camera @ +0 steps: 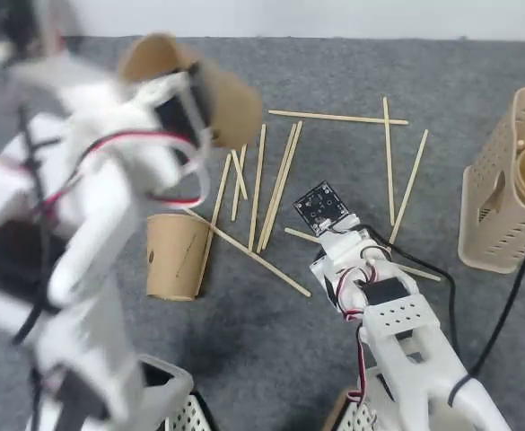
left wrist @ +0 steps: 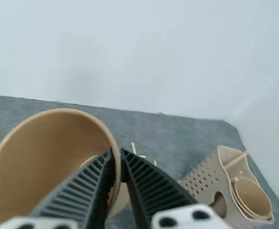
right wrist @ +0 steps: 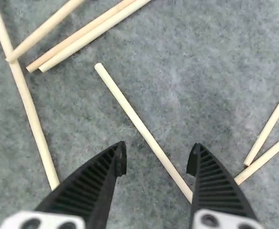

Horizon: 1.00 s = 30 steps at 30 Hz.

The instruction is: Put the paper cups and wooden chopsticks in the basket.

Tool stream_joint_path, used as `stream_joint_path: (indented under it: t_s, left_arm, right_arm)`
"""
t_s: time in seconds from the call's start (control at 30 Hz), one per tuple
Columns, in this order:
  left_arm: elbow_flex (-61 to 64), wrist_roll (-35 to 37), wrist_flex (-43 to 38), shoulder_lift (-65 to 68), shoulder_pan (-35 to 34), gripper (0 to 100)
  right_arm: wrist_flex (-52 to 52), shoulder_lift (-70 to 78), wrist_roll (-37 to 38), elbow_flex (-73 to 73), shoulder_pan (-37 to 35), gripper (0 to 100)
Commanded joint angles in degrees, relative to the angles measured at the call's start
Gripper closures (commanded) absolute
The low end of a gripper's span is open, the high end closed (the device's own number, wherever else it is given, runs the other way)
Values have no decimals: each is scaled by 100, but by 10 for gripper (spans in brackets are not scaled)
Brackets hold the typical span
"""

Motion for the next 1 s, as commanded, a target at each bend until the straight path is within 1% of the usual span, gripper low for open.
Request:
stream_joint_path:
  t_s: [0.0,0.07,0.13,0.2,0.27,0.33,0.37,0.43,0.47,0.5,0.57,0.67,0.83,0.9,0.97]
  left_arm:
    - [-3011,-281,941,2031,932,988]
    - [-3899,-343,1055,2699,1345,988]
    - [-4514,-448,1002,3191,1670,988]
    - [-4752,-607,879,3534,1855,988]
    - [-4760,-651,756,3657,1881,988]
    - [-4760,-651,624,3684,1899,988]
    - [-4760,-651,519,3684,1908,988]
    - [-4760,-642,299,3675,1916,988]
    - [-4760,-633,237,3666,1925,988]
    - [-4769,-633,211,3666,1925,988]
    - [-4787,-633,264,3666,1916,988]
    - [-4796,-633,404,3560,1881,988]
    - [-4769,-624,615,3103,1873,988]
    - [-4769,-624,905,2980,1793,988]
    - [-4769,-624,1266,2892,1679,988]
  right_arm:
    - [-163,-127,-35,35,-22,786]
    - [-286,-127,-35,70,-13,786]
    - [-409,-127,-26,158,-13,786]
    - [-505,-145,-26,202,-4,786]
    - [-497,-180,-26,202,110,792]
    - [-488,-189,-53,185,347,829]
    - [-382,-189,-53,158,470,868]
    - [101,-242,-53,-53,743,994]
    - [497,-330,-70,-237,910,993]
    - [963,-462,-88,-457,1068,965]
    - [1763,-884,-360,-923,1288,997]
    - [2695,-1859,-809,-1609,1376,993]
    - [3785,-3609,-668,-3095,1481,990]
    - [3996,-3873,-466,-3604,1895,989]
    - [4048,-3793,-299,-3982,2554,983]
